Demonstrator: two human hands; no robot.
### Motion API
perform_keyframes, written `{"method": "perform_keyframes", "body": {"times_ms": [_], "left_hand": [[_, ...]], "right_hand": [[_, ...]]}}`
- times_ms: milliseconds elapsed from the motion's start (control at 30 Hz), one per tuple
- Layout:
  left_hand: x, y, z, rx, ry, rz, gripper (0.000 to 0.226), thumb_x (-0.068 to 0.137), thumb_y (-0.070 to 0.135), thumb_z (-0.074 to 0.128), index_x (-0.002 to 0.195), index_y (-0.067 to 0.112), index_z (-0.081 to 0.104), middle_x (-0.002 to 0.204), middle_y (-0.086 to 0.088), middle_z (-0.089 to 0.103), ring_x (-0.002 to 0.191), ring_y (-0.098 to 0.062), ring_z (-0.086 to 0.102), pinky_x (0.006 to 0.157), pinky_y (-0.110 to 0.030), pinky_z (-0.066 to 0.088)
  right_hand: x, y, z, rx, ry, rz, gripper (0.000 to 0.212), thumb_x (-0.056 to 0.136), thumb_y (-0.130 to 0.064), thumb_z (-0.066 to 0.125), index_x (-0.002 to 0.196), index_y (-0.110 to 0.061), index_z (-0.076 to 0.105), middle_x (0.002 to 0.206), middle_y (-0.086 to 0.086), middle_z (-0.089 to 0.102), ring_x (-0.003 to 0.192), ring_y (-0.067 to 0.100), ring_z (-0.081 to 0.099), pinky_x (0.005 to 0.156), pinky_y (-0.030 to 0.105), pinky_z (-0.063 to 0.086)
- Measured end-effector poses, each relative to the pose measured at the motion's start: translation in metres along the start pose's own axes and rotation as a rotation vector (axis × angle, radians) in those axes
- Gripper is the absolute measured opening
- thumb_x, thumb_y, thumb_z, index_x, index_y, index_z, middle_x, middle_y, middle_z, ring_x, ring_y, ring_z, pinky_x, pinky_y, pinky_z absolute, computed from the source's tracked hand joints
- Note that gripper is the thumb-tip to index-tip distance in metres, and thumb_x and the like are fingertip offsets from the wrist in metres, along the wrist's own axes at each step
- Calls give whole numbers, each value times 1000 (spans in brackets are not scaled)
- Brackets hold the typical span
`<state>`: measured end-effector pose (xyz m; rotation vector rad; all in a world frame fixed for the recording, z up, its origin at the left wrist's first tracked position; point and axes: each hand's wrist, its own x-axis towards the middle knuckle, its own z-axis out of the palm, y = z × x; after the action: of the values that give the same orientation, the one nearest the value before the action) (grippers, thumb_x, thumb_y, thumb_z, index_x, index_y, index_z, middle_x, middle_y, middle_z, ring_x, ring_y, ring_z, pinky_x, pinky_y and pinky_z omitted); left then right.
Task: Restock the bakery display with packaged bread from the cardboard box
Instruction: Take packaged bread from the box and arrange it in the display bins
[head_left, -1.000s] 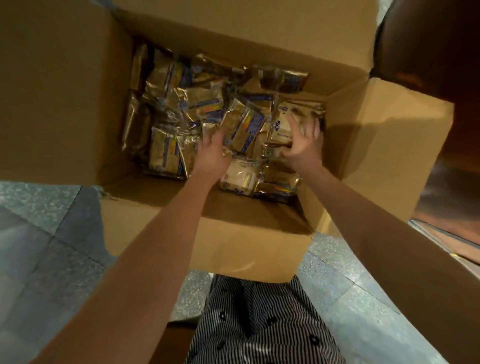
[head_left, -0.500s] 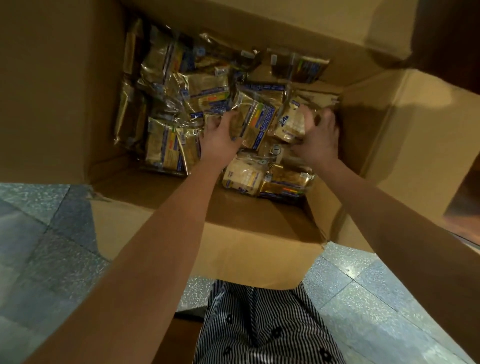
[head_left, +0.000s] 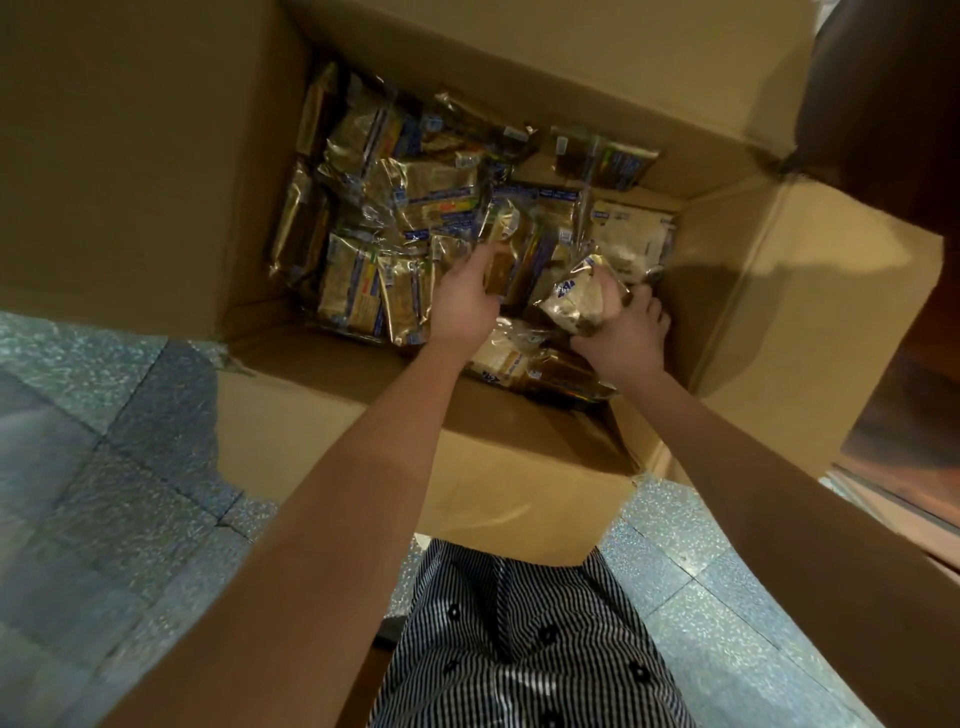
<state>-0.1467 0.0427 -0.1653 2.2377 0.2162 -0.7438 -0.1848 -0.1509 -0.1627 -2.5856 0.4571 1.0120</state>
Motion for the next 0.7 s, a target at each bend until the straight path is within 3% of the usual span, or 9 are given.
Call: {"method": "perform_keyframes", "body": {"times_ms": [67,133,300,433,533,633,700], "left_hand": [[-17,3,-6,-50,72,-2,53,88,-2,61,133,26,52,131,-4,57,103,-17,63,88,-29,55],[-37,4,-16,-102,127,-23,41,92,4,60,128,23,55,124,-4,59,104,-15,59,92,-29,51],[-93,2,-51,-218,304,-100,16,98,15,57,111,24,58,103,4,61,85,-1,57,81,-22,50],[-143,0,-75,-361,440,-101,8,95,17,57,99,24,56,88,4,58,70,-8,52,65,-27,44],[-187,-2,-87,-373,515,-86,8,95,18,57,93,24,53,89,-3,55,71,-16,50,69,-35,45],[-230,-8,-95,-416,613,-100,16,97,13,54,108,25,57,97,-7,59,82,-20,58,76,-40,52],[-260,-12,-101,-499,715,-122,35,97,12,56,129,26,53,98,0,60,82,-6,61,73,-28,56]], "right_hand": [[-13,-2,-6,79,62,-31,90,79,-38,74,153,-30,23,132,20,34,124,41,37,112,47,26],[-29,-6,-16,145,76,-52,91,77,-37,77,152,-26,27,126,20,38,115,42,44,106,48,36],[-76,-16,-45,250,62,-48,93,79,-38,78,153,-34,20,140,14,33,128,37,38,112,48,30],[-113,-29,-59,282,58,-96,94,78,-41,78,152,-39,19,143,10,35,133,33,38,112,49,31],[-141,-50,-63,283,6,-200,97,78,-41,79,152,-42,17,151,8,30,140,31,32,113,52,31],[-168,-76,-64,288,-62,-320,95,80,-37,78,153,-40,18,159,6,20,147,32,18,116,55,23],[-185,-97,-64,279,-81,-375,94,80,-39,78,153,-41,17,161,7,17,149,33,15,117,59,21]]}}
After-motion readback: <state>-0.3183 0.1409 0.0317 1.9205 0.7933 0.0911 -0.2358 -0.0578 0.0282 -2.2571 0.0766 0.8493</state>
